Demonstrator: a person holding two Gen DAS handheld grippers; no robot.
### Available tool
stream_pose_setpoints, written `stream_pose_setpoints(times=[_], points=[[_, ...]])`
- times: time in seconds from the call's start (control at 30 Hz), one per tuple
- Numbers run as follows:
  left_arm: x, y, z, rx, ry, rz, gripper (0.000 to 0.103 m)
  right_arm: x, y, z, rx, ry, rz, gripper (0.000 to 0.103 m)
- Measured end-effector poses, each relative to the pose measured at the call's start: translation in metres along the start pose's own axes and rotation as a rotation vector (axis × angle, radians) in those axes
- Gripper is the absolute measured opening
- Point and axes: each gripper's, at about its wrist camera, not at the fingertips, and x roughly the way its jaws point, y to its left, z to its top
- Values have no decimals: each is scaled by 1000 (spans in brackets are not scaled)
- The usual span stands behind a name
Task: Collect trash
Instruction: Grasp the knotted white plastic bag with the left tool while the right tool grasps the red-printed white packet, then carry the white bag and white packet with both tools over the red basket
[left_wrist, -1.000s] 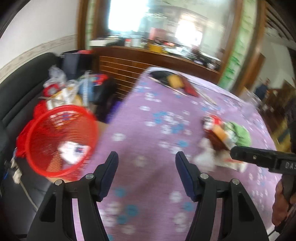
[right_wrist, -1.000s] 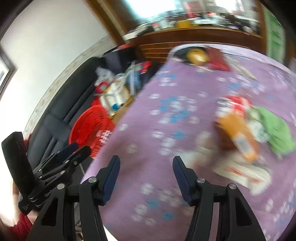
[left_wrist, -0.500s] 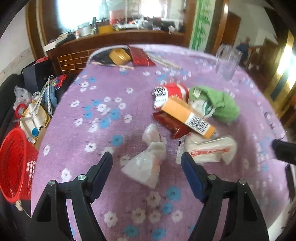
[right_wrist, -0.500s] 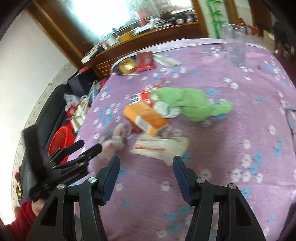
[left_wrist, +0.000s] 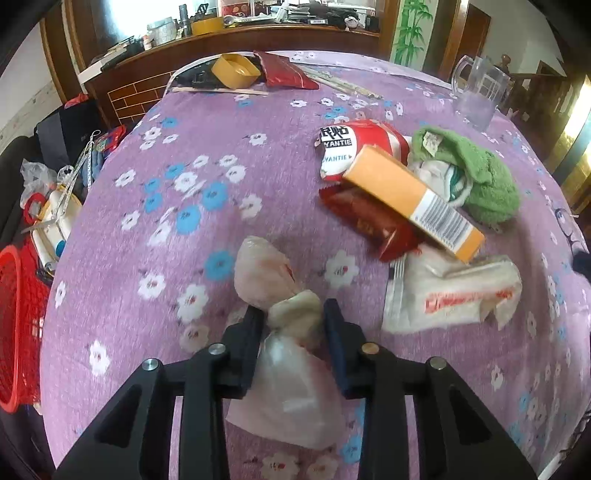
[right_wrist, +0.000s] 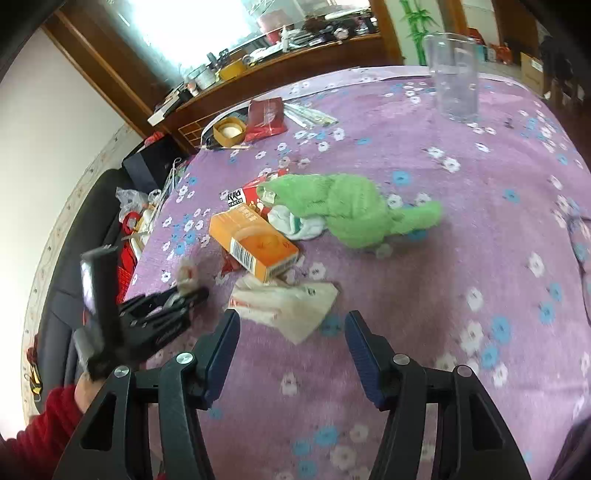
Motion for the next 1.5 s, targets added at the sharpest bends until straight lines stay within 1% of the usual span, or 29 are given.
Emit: stream_pose_setpoints(times=[0.1,0.23,0.37,0.5,0.63,0.67,0.7,0.8,0.87,0.97,1.0,1.03,1.07,1.13,1.17,1.27,1.37,1.5], points=[[-11,5,-11,-17,-9,-5,31,19,5,13,-27,22,10,64],[-29,11,-26,-42,-40,-1,31,51,11,29,-60,56,13,64],[-45,17,-36,-63,-63,7,31,76,13,33,-82,98,25,64],[-57,21,-44,-81,-81,21,31,86,21,23,-105,153,43,64],[-64,21,-47,-87,-93,24,31,88,39,-4,-149,224,76,64],[-65,20,-46,-87,-95,24,31,88,44,-9,-164,227,83,64],[-66,20,-46,-87,-97,25,31,87,50,-12,-180,221,66,64],[-68,16,-47,-83,-99,24,31,92,56,-7,-213,199,-15,64],[-69,13,-47,-77,-102,26,31,94,58,-3,-221,192,-33,64],[-71,11,-49,-72,-109,29,31,103,60,-4,-231,211,-59,64],[-72,11,-50,-72,-112,32,31,105,59,-6,-228,218,-67,62],[-73,10,-51,-73,-116,34,31,105,58,-9,-223,224,-66,59],[-75,10,-52,-74,-119,36,31,106,58,-11,-221,228,-56,54],[-77,9,-54,-78,-128,42,31,104,61,-15,-236,220,-67,52],[-79,9,-55,-80,-134,44,31,102,64,-17,-257,216,-73,49],[-84,7,-57,-81,-155,53,31,94,70,-26,-285,202,-66,46],[-92,5,-59,-84,-182,68,31,78,81,-33,-311,151,-42,44],[-103,7,-61,-92,-213,90,31,51,103,-37,-366,48,-22,44]])
